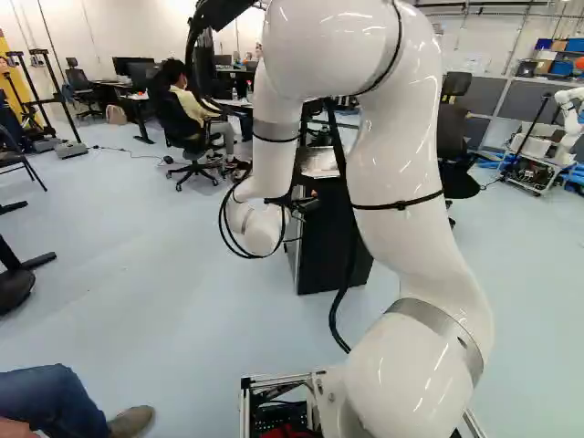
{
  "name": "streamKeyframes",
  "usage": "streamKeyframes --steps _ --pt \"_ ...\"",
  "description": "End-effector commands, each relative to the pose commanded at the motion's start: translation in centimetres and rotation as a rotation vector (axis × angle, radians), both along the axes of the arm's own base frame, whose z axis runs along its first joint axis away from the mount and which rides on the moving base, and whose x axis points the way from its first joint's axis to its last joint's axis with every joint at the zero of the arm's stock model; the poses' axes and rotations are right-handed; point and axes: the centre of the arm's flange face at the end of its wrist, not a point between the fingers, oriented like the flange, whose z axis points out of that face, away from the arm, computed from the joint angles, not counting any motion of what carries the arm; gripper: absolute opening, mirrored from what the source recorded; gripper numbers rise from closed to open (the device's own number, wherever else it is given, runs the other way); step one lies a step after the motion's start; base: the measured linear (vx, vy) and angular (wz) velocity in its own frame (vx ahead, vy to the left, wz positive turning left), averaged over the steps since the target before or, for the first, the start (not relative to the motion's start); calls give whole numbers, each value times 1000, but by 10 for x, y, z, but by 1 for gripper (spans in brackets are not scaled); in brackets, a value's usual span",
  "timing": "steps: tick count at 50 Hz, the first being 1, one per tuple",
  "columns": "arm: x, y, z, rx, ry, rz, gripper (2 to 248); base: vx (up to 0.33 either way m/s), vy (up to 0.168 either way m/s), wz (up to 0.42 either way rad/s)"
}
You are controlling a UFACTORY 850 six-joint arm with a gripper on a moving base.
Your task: Grab a drink from the fridge
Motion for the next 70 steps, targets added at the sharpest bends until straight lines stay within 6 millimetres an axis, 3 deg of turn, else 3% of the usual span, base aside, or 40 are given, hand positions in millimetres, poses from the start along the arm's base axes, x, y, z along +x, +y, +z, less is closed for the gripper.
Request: streamKeyframes --steps 39,70 --pt "51 -15 -53 -29 -9 -194 247 0 0 0" --pt "93 -26 -56 -7 -67 -297 247 0 0 0"
